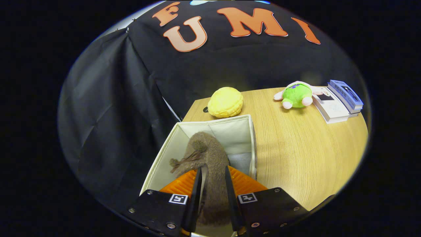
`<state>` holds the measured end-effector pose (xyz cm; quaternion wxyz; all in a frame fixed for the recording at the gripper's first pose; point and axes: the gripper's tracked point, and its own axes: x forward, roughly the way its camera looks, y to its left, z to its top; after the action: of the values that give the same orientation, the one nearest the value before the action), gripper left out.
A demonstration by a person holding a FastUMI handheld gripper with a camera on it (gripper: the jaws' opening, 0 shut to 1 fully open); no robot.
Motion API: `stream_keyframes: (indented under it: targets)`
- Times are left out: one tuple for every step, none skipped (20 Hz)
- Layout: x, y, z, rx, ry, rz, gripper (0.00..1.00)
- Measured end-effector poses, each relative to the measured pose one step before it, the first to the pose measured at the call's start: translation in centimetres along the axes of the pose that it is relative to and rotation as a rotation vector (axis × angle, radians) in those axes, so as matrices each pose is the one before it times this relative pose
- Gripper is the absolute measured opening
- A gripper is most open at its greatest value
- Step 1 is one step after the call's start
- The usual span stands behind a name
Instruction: Open the storage box then place both shoes into the box .Put the left shoe in first, then the right shoe, with the right side of both shoes facing outward in a uniform manner.
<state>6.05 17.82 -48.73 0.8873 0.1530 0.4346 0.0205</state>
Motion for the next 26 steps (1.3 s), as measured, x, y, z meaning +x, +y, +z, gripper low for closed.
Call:
stream_keyframes:
  targets:
    - [-0.574, -0.35, 0.928, 0.00371, -0.03883, -0.00773, 0.45]
    - [-0.781, -0.688, 0.974, 0.00238, -0.0326, -0.00519, 0.51]
    - [-0.747, -0.42, 1.008, 0.00164, -0.03395, 0.00154, 0.58]
    - [-0.735, -0.133, 0.939, -0.00842, -0.02619, 0.0158, 0.62]
    - [-0.953, -0.242, 0.7, -0.01492, -0.02311, 0.00921, 0.65]
    - [-1.066, -0.401, 0.937, -0.02468, -0.02932, 0.01133, 0.7]
    - [-0.949, -0.267, 0.64, -0.02096, -0.02692, 0.01314, 0.72]
    - [-1.085, -0.294, 0.631, -0.02304, -0.02581, 0.01294, 0.77]
    - [-1.055, -0.369, 0.527, -0.01705, -0.02473, 0.00892, 0.79]
    - [-1.044, -0.484, 0.621, -0.01593, -0.03273, 0.00567, 0.83]
    - [-1.142, -0.603, 0.753, -0.0128, -0.03456, -0.00044, 0.85]
    - [-1.045, -0.574, 0.734, -0.01731, -0.03373, 0.00016, 0.87]
    - [-0.967, -0.884, 0.723, -0.01352, -0.02999, -0.00682, 0.87]
    - [-0.884, -0.882, 0.828, -0.01411, -0.02779, -0.00388, 0.88]
    - [-0.943, -0.687, 0.531, -0.00177, -0.02244, 0.00438, 0.88]
    - [-0.921, -0.453, 0.491, 0.01375, -0.0183, 0.00752, 0.89]
    - [-0.859, -0.701, 0.822, 0.01128, -0.03344, 0.00854, 0.9]
    - [-0.966, -1.254, 1.164, -0.00546, -0.04138, 0.0007, 0.9]
    - [-0.835, -1.319, 1.08, -0.01249, -0.04505, -0.01294, 0.91]
    - [-0.859, -1.409, 0.746, -0.00898, -0.03375, -0.0142, 0.93]
    - [-0.971, -0.916, 0.301, 0.00454, -0.01616, -0.00715, 0.93]
    - [-0.781, -0.76, 0.207, 0.00582, -0.0194, -0.0018, 0.94]
    - [-0.788, -0.846, 0.362, 0.00181, -0.01539, -0.00393, 0.94]
    - [-0.776, -1.01, 0.384, -0.00174, -0.01396, -0.00564, 0.94]
    - [-0.685, -1.067, 0.444, -0.00477, -0.01768, -0.01302, 0.94]
    - [-0.6, -1.107, 0.523, -0.00913, -0.02186, -0.01473, 0.94]
